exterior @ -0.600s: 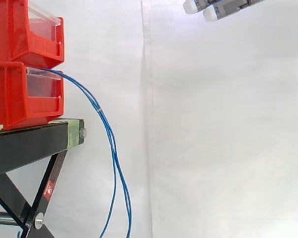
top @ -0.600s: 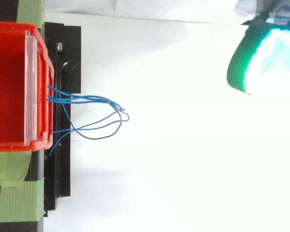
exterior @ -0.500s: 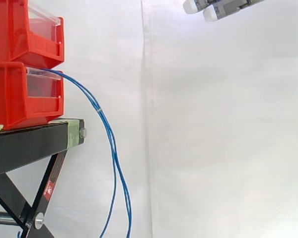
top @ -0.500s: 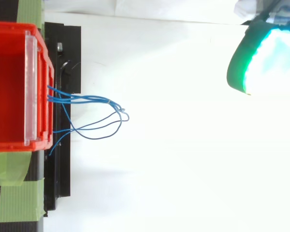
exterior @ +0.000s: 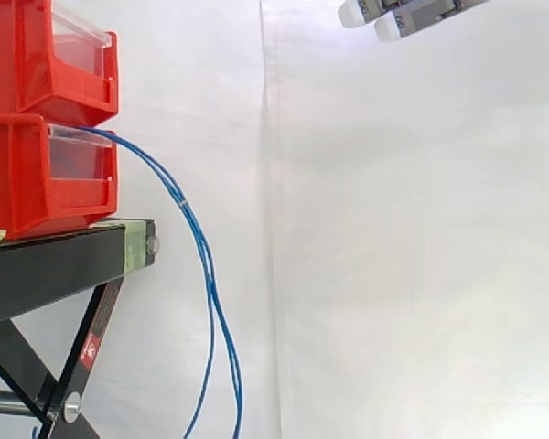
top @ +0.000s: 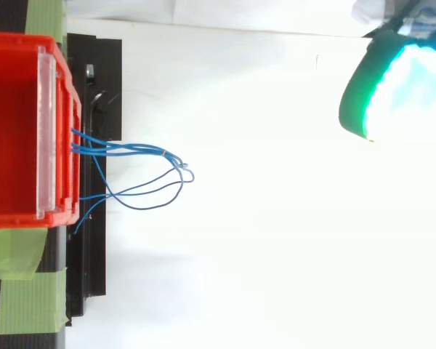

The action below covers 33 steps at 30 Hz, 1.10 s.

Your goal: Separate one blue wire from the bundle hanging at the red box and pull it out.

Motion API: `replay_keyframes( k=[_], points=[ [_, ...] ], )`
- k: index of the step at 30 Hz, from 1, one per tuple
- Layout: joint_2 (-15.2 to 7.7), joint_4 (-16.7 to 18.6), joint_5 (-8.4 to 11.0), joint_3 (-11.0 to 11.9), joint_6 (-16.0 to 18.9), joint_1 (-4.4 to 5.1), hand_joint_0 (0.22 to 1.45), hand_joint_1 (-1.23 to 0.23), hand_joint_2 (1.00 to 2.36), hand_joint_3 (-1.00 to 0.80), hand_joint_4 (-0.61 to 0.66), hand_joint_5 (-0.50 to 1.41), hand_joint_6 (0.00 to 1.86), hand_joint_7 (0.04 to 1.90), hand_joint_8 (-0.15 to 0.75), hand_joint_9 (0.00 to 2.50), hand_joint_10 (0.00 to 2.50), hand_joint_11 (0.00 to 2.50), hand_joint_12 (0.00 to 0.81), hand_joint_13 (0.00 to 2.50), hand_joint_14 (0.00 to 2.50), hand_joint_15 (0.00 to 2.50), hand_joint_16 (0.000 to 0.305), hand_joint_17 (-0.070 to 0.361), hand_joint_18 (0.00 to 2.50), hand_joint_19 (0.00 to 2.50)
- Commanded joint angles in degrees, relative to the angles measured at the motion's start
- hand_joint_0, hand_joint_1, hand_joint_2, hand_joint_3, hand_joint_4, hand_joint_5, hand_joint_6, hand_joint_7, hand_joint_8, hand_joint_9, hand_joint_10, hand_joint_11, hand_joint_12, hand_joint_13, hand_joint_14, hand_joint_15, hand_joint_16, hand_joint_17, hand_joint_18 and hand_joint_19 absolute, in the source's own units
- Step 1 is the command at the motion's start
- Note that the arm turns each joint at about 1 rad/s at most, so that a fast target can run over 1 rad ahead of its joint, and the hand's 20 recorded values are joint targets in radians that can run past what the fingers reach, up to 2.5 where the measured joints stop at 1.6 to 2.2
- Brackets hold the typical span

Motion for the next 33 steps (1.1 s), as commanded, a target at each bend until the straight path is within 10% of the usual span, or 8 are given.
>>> replay_keyframes(
  k=[1, 9, 20, 33],
  points=[
    [0.09, 0.21, 1.32, 0.06, -1.62, 0.04, 0.47, -0.37, 1.0, -0.5, 0.2, -0.26, 0.5, 0.79, 0.226, 0.0, 0.0, 0.0, 0.321, 0.0, 0.0, 0.13, 0.065, 0.147, 0.0, 0.0],
    [0.26, -0.31, 2.99, 0.06, -3.29, -0.14, 0.44, -0.35, 1.0, -0.5, 0.23, -0.25, 0.5, 0.82, 0.238, 0.0, 0.0, 0.0, 0.338, 0.0, 0.0, 0.15, 0.07, 0.158, 0.0, 0.0],
    [-0.97, 1.01, 14.41, -0.03, -22.1, 1.18, 0.43, -0.37, 1.0, -0.5, 0.24, -0.25, 0.5, 0.83, 0.242, 0.0, 0.0, 0.0, 0.342, 0.0, 0.0, 0.15, 0.072, 0.163, 0.0, 0.0],
    [-1.49, 3.55, 14.68, -0.2, -40.82, 4.43, 0.48, -0.44, 1.0, -0.5, 0.24, -0.24, 0.5, 0.86, 0.229, 0.0, 0.0, 0.0, 0.319, 0.0, 0.0, 0.12, 0.066, 0.148, 0.0, 0.0]
  ],
)
